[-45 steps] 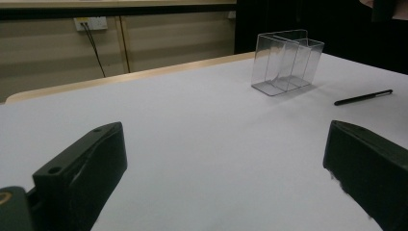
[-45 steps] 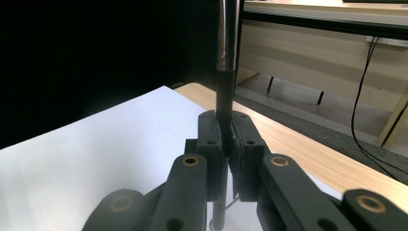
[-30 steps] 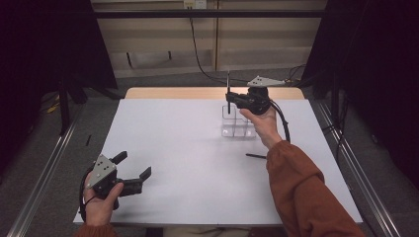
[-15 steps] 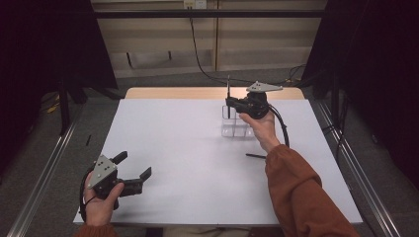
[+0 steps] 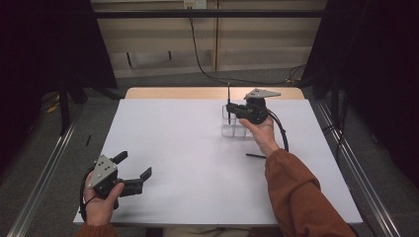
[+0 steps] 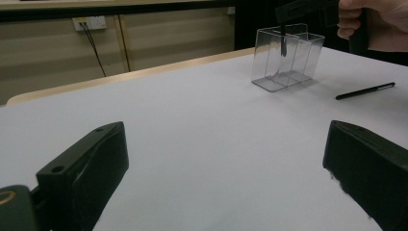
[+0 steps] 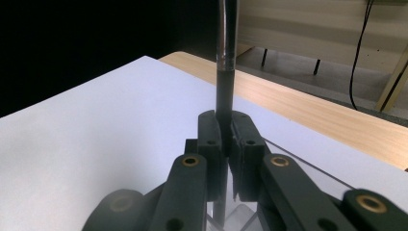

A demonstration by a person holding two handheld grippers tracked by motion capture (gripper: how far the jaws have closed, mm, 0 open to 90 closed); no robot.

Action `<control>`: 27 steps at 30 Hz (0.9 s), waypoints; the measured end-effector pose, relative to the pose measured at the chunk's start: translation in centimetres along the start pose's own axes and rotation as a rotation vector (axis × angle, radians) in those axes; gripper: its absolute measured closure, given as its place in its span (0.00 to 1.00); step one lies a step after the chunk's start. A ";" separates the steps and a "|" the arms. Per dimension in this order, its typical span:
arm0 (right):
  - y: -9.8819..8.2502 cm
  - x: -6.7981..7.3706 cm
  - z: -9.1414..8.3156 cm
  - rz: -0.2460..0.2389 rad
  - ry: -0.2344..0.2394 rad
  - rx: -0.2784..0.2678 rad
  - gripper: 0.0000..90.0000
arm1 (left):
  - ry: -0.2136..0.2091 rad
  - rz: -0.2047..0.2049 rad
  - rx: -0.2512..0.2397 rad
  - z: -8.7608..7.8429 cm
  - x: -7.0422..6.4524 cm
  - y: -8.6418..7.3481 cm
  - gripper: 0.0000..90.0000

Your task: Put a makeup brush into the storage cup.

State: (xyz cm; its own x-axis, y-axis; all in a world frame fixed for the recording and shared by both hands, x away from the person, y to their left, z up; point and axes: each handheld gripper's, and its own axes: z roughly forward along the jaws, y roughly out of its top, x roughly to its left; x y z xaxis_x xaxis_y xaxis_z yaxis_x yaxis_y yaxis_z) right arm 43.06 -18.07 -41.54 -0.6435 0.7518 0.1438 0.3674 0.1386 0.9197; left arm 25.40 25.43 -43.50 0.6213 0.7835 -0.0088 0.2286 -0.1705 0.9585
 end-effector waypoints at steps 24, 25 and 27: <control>-0.7 -0.4 0.4 0.021 -0.021 0.028 0.78 | -0.006 0.008 0.006 0.0 0.1 0.0 0.02; -0.6 -0.4 0.4 0.026 -0.017 0.023 0.75 | -0.007 0.009 0.007 0.0 0.1 0.0 0.02; -0.6 -0.4 0.3 0.023 -0.023 0.021 0.71 | -0.007 0.008 0.007 0.1 0.1 -0.1 0.02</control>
State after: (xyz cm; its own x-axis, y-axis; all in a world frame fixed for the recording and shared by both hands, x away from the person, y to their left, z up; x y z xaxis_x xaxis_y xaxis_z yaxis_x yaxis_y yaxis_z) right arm 43.27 -18.31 -42.28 -0.6192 0.7696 0.1559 0.3958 0.1344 0.9085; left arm 25.47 25.45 -43.56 0.6280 0.7782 -0.0031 0.2289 -0.1809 0.9565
